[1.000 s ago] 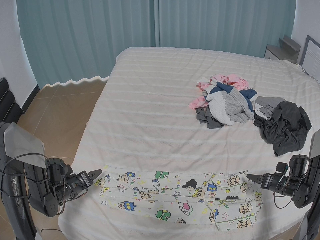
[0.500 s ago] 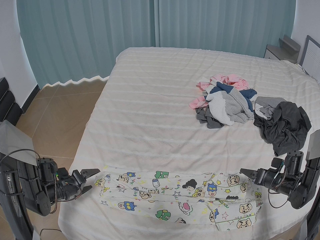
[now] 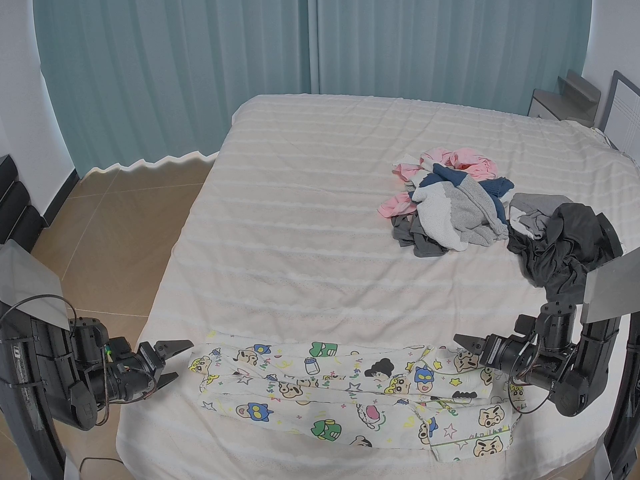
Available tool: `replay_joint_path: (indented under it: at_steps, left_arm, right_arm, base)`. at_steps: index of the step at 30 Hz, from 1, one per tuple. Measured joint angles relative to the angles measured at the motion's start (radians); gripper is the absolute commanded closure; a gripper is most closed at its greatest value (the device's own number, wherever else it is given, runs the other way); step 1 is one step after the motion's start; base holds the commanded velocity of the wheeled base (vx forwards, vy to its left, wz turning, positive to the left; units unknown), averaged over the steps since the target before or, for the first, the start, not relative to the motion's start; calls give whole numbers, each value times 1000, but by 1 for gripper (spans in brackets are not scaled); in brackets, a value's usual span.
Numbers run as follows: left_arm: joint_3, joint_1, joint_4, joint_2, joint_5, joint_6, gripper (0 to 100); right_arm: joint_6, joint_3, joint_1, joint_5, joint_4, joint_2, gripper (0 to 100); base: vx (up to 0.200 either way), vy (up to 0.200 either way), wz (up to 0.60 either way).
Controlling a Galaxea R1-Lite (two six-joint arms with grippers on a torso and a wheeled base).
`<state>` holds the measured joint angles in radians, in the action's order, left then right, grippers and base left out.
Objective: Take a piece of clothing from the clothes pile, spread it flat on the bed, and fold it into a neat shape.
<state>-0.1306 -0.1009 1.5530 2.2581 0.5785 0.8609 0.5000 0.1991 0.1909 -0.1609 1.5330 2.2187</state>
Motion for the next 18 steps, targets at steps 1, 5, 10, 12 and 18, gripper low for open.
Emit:
replay_joint_path:
  at_steps: [1, 5, 10, 12, 18]
  left_arm:
    - [1, 0, 0, 1, 0, -1, 0]
    - [4, -1, 0, 6, 0, -2, 0]
    - [4, 0, 0, 8, 0, -3, 0]
    - [4, 0, 0, 9, 0, -4, 0]
    - [3, 0, 0, 10, 0, -4, 0]
  right_arm:
    - [0, 4, 2, 4, 0, 3, 0]
    - [1, 11, 6, 11, 0, 16, 0]
    - [1, 7, 4, 14, 0, 29, 0]
    - [2, 6, 4, 22, 0, 35, 0]
    - [5, -3, 6, 58, 1, 45, 100]
  base:
    - [0, 0, 0]
    - [0, 0, 0]
    - [0, 0, 0]
    - [0, 0, 0]
    - [0, 0, 0]
